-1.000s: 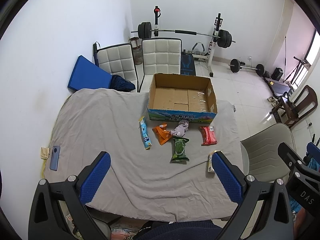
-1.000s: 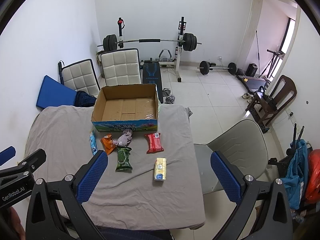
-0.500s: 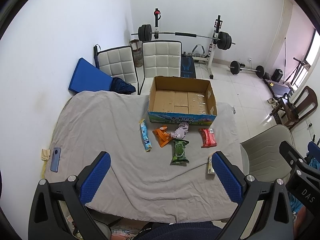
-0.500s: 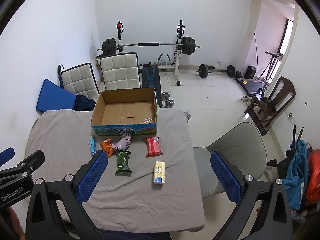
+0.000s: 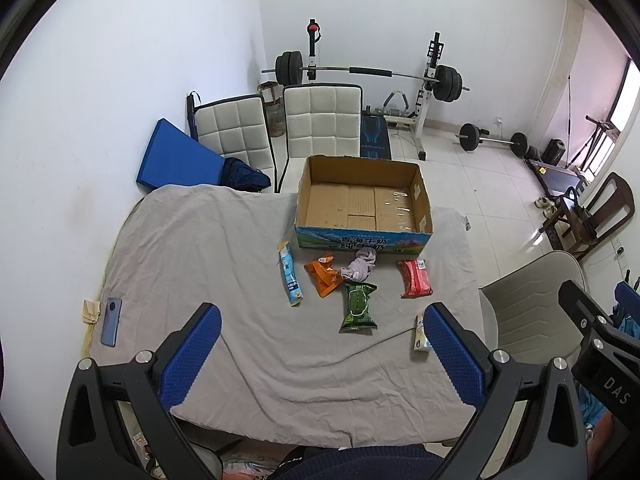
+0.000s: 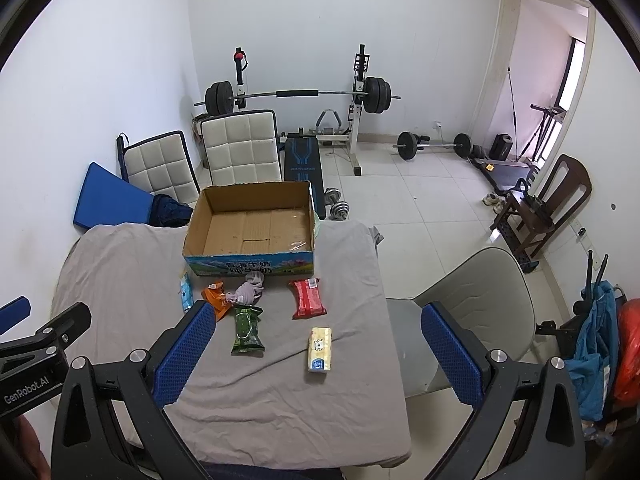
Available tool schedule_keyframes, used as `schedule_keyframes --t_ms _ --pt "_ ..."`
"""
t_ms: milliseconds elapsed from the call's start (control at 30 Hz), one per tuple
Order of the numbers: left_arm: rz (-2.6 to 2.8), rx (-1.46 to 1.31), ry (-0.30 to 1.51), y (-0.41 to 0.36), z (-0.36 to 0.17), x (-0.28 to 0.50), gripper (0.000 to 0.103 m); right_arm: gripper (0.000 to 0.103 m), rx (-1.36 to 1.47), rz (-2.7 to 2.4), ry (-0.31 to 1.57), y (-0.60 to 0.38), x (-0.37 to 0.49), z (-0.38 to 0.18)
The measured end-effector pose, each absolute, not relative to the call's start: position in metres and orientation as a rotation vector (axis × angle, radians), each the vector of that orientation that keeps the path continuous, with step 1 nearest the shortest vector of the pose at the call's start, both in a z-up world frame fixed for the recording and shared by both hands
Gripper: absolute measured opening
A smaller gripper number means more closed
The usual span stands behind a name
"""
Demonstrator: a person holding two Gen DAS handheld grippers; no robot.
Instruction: Organize soft objects
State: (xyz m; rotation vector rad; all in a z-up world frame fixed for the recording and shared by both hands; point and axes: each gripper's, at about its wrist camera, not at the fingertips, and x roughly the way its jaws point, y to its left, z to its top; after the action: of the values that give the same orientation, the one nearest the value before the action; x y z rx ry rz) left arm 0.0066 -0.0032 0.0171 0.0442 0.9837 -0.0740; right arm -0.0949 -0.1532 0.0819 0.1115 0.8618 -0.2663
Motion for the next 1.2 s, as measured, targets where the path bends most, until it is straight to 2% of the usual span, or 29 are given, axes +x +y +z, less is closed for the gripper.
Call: schedule_keyframes --t_ms 200,400,633,800,933,1000,1033,1100,1133,1167,1200 --pt "-0.076 0.045 0.989 -0.005 0.019 0.013 0.103 0.103 0.114 -0.268 0.820 -0.156 -0.096 0.081" --pt "-0.063 0.042 1.043 -0.005 -0.013 0.044 0.103 0.103 0.161 -0.269 0.960 -0.176 -0.066 0.044" --pt "-0.037 0.066 1.194 -0.010 -0.106 0.100 0.103 0.103 0.084 -0.356 1.297 -0.221 -0.008 -0.091" --pt "-0.068 0.045 1.340 -0.024 -0.190 0.139 0.103 0.103 0.141 -0.341 1.430 -0.246 0.022 -0.184" --pt "-0.075 0.047 1.438 -0.040 -0.248 0.159 0.103 0.092 0.227 -0.290 1.531 -0.250 0.036 -0.247" --pt "-0.071 0.065 1.470 -0.050 -0.273 0.164 0.103 0.082 0.251 -0.265 1.578 -0.249 0.041 -0.276" --pt "-0.075 0.072 1.483 -0.054 -0.284 0.165 0.103 0.073 0.268 -0.250 1.614 -0.245 0.042 -0.290" --pt "-0.073 0.094 1.524 -0.061 -0.309 0.170 0.103 0.070 0.302 -0.214 1.656 -0.242 0.044 -0.313" --pt "-0.077 0.094 1.542 -0.064 -0.319 0.173 0.103 0.068 0.300 -0.217 1.674 -0.244 0.043 -0.323" --pt "-0.075 0.096 1.558 -0.067 -0.330 0.176 0.103 0.061 0.307 -0.210 1.689 -0.245 0.042 -0.329" --pt "-0.073 0.098 1.567 -0.069 -0.336 0.176 0.103 0.059 0.306 -0.217 1.705 -0.250 0.040 -0.334"
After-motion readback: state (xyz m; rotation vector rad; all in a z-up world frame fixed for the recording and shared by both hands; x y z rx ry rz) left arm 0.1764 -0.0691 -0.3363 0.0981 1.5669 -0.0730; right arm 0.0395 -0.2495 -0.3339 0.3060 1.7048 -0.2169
